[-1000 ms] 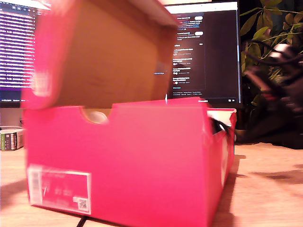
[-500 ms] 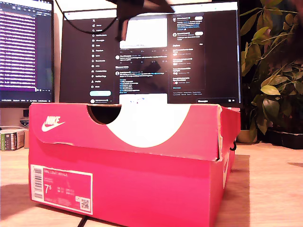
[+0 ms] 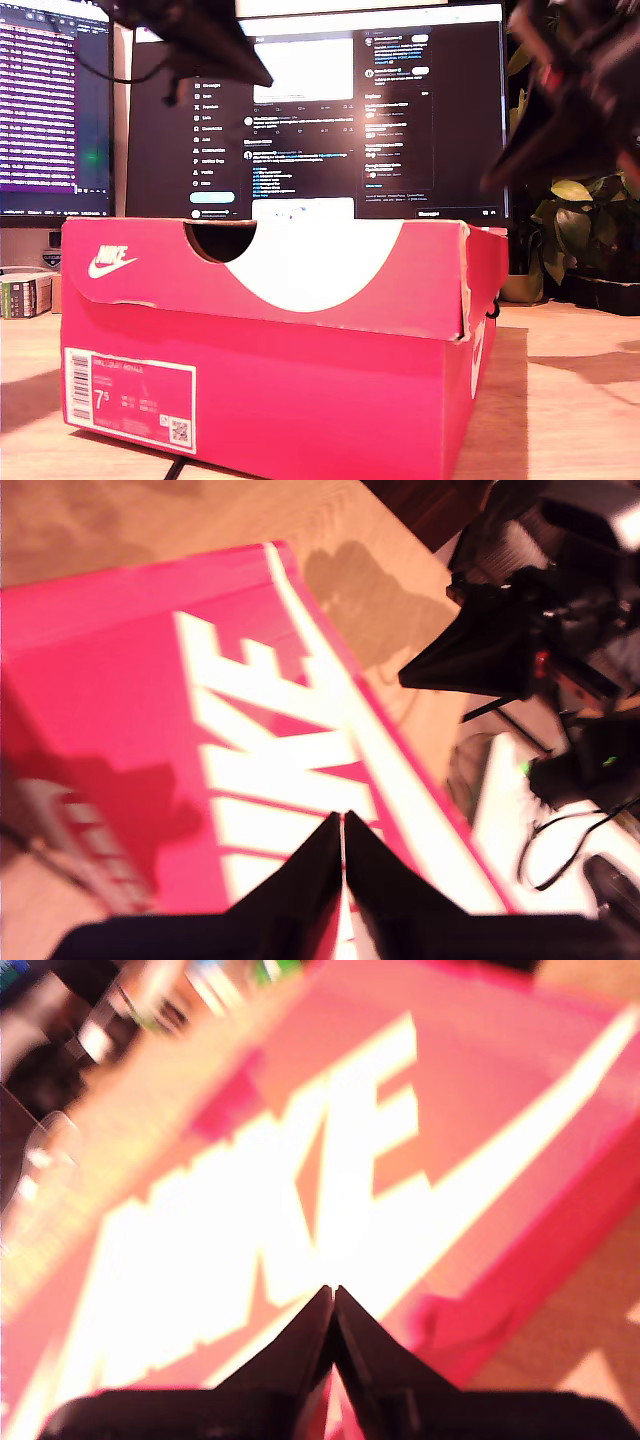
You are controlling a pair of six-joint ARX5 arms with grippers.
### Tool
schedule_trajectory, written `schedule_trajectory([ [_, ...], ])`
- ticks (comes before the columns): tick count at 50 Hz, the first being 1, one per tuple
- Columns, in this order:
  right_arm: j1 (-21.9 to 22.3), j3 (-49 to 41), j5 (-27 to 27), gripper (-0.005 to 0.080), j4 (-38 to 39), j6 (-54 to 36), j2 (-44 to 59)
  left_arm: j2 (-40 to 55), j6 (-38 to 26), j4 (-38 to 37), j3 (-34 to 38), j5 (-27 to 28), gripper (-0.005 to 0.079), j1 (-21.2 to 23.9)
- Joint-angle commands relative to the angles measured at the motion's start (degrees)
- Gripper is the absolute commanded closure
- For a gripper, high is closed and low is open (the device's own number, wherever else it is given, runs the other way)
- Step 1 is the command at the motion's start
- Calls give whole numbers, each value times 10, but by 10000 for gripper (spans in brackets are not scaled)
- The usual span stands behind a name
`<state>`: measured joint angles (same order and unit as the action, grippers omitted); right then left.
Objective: Close the red shoebox by pushing the lid with your left arm and holding the box in place with your right arm
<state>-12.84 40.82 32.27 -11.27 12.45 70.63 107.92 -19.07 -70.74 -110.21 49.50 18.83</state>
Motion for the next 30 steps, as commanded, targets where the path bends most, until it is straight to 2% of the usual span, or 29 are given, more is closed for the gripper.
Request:
schedule_trajectory([
  [1, -6, -12, -6, 764, 3, -8, 24, -7, -16, -3, 6, 7, 761, -9],
  [10, -12, -12, -14, 764, 6, -34, 58, -7, -34, 2, 6, 5, 761, -19],
  [18, -9, -11, -14, 764, 52, -43, 40, -8, -34, 23, 6, -6, 761, -24],
  [23, -2, -10, -30, 764, 72, -43, 23, -15, -30, 54, 6, -39, 761, -29],
  [24, -1, -10, -35, 764, 73, -44, 20, -17, -3, 60, 6, -47, 761, -30],
  [30, -1, -10, -79, 764, 76, -54, 3, -33, 36, 103, 6, -105, 761, -43],
])
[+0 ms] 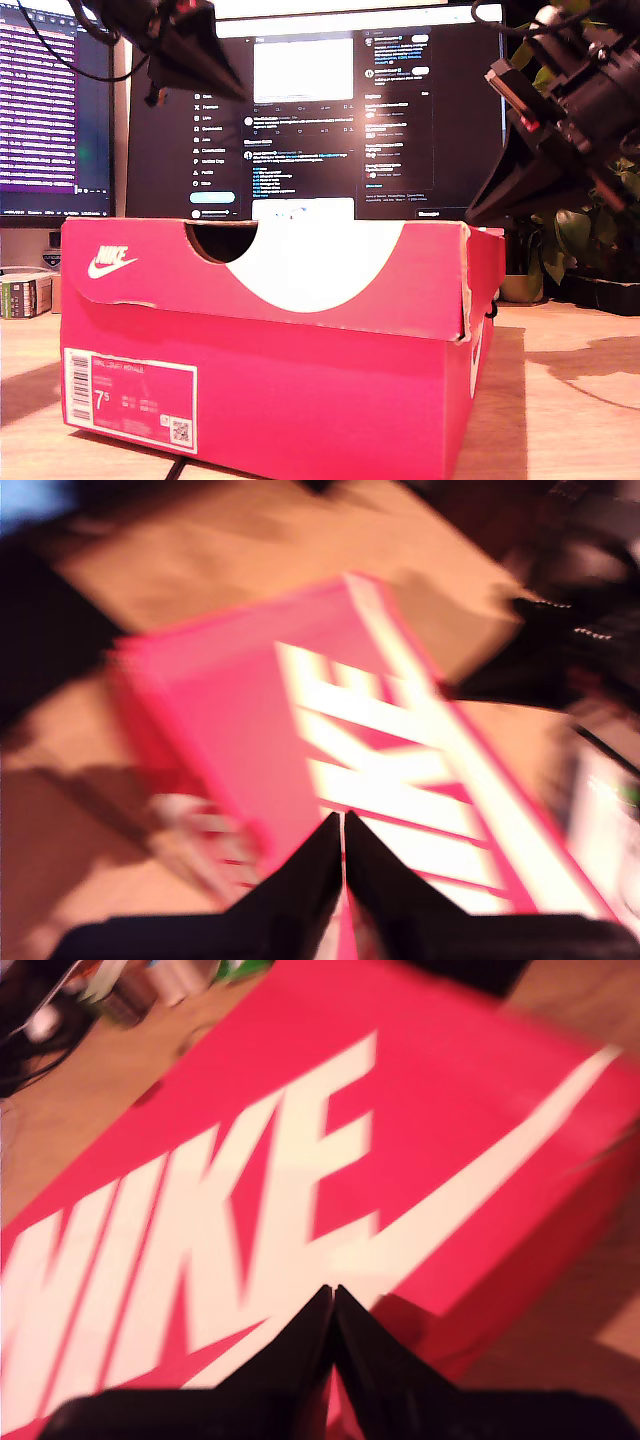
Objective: Close the red shoebox by pushing the lid with your left arm and holding the box in place with your right arm
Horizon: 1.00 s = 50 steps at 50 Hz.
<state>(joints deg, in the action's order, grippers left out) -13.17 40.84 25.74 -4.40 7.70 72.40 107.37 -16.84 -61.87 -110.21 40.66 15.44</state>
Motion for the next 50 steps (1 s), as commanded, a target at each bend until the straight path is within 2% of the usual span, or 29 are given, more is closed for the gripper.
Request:
schedule_trajectory([
  [1, 2, -11, -21, 764, 10, -9, -17, -30, 19, 21, 6, -25, 761, -11],
  [7, 6, -11, -67, 764, 30, -23, -37, -52, 37, 43, 6, -75, 761, -28],
  [14, 23, -11, -80, 764, 61, -19, -57, -74, 42, 52, 6, -110, 761, -55],
  [29, 81, -11, -85, 764, 47, -17, -102, -95, 49, 59, 7, -117, 761, -117],
  [37, 100, -11, -144, 764, 39, -20, -143, -108, 49, 64, 8, -145, 761, -137],
  [50, 142, -11, -148, 764, 3, -35, -198, -130, 49, 62, 12, -150, 761, -191],
])
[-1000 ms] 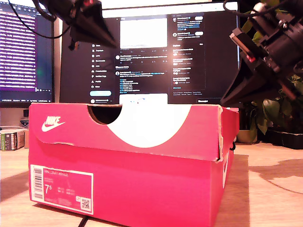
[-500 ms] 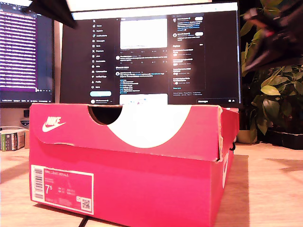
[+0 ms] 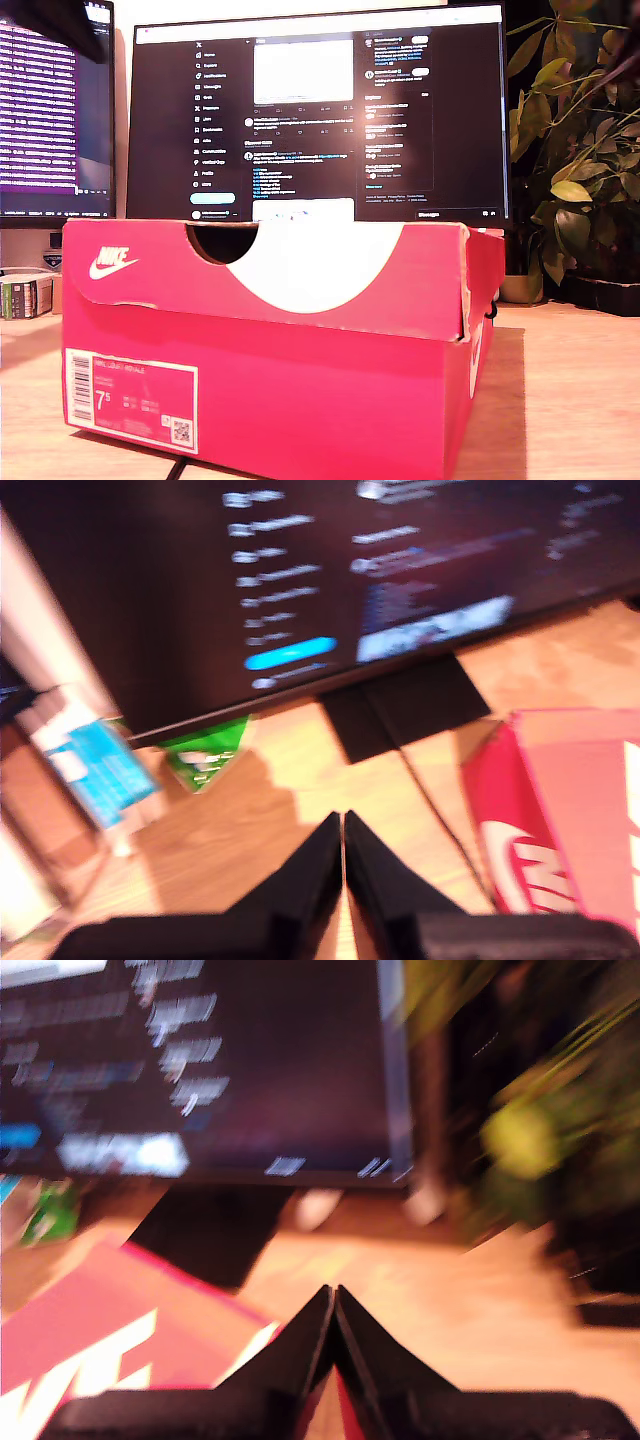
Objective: Close the red shoebox by pushing the lid with your left arm and holding the box in place with your right arm
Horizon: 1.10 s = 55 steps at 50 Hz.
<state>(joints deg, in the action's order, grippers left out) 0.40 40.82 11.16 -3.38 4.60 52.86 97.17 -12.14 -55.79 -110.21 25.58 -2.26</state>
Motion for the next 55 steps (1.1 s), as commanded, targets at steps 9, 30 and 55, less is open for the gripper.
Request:
schedule_trajectory([
  [9, 17, -10, -2, 764, -21, -17, -20, -78, 4, 20, 49, 1, 761, -45],
  [30, 19, -10, 1, 764, -18, -21, -25, -289, 32, 83, 275, -7, 761, -59],
  [55, 19, -10, 8, 764, 13, -9, -50, -315, 67, 74, 285, -16, 761, -60],
])
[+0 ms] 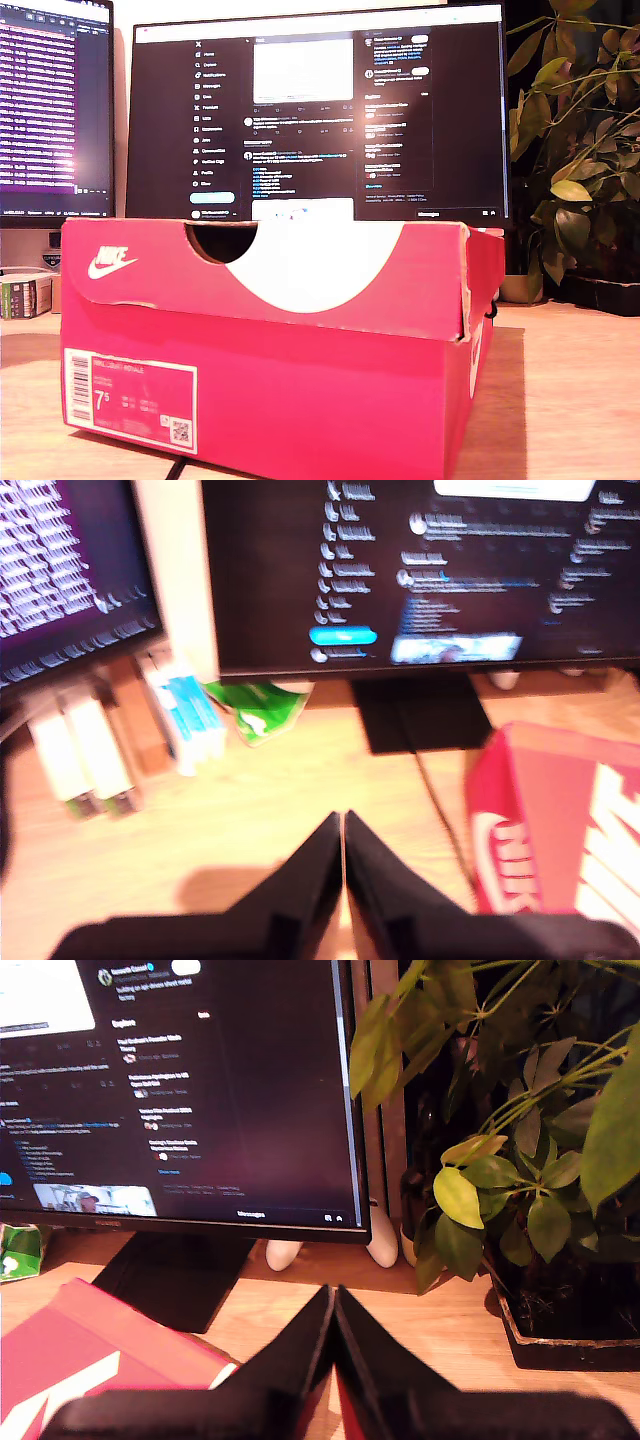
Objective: Close the red shoebox by pushing the lid with your left arm and holding the box in place with your right arm
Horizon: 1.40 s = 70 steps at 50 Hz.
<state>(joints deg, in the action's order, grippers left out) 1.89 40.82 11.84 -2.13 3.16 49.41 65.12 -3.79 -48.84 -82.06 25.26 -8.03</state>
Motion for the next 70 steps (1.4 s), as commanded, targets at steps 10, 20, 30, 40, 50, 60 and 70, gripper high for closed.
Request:
schedule_trajectory([
  [10, 5, -10, -7, 764, -12, -6, -55, -10, -7, 26, 7, -33, 761, -2],
  [20, 5, -10, -20, 764, -20, -6, -83, -54, 6, 85, 77, -67, 761, 2],
  [30, 5, -10, -30, 764, -19, -9, -104, -130, 14, 146, 176, -80, 761, 2],
  [40, 5, -11, -49, 764, -25, -24, -128, -190, 18, 174, 238, -80, 761, 2],
  [50, 5, -24, -66, 764, -48, -46, -172, -228, 23, 196, 281, -78, 761, 17],
  [60, 5, -66, -79, 764, -56, -47, -232, -281, 37, 211, 331, -109, 761, 28],
  [70, 5, -108, -73, 764, -60, -46, -288, -356, 38, 228, 391, -124, 761, 34],
])
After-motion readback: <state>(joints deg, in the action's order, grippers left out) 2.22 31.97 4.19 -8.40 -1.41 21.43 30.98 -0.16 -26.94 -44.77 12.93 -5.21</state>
